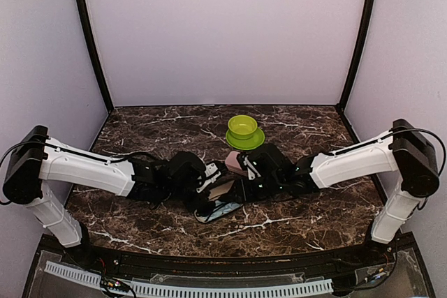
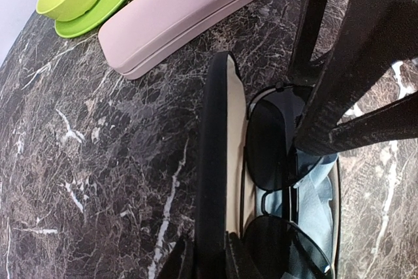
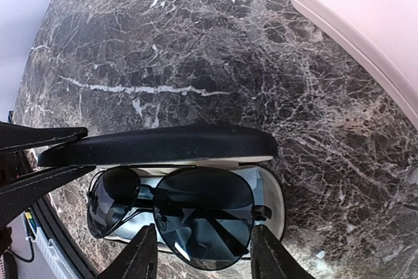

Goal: Organize the sunglasses
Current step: Place the sunglasses in the sunglasses case.

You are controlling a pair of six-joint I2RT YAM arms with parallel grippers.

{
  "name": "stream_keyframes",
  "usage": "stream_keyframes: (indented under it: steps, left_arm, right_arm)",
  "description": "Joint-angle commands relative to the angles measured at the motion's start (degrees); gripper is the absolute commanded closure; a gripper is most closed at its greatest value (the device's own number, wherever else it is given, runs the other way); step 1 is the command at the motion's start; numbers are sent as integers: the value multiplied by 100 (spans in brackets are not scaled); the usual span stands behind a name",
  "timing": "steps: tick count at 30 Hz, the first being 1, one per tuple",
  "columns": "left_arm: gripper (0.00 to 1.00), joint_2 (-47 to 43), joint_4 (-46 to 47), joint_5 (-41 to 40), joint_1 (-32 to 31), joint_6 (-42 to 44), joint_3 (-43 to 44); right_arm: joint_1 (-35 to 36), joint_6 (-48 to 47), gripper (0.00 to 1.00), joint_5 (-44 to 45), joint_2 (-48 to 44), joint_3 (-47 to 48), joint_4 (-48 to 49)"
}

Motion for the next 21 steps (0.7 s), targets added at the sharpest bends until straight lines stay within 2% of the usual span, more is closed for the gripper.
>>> stream_keyframes:
  steps: [1, 5, 21]
  left_arm:
    - [82, -13, 183, -65, -30, 11, -70]
    - [82, -22, 185, -82, -29, 15, -81]
    - [82, -8, 319, -238, -95, 91, -196]
  right_arm:
    - [109, -33, 51, 407, -176, 174, -220]
    - [109, 3, 51, 557, -176, 145, -460]
    - [101, -40, 51, 610, -467, -69, -421]
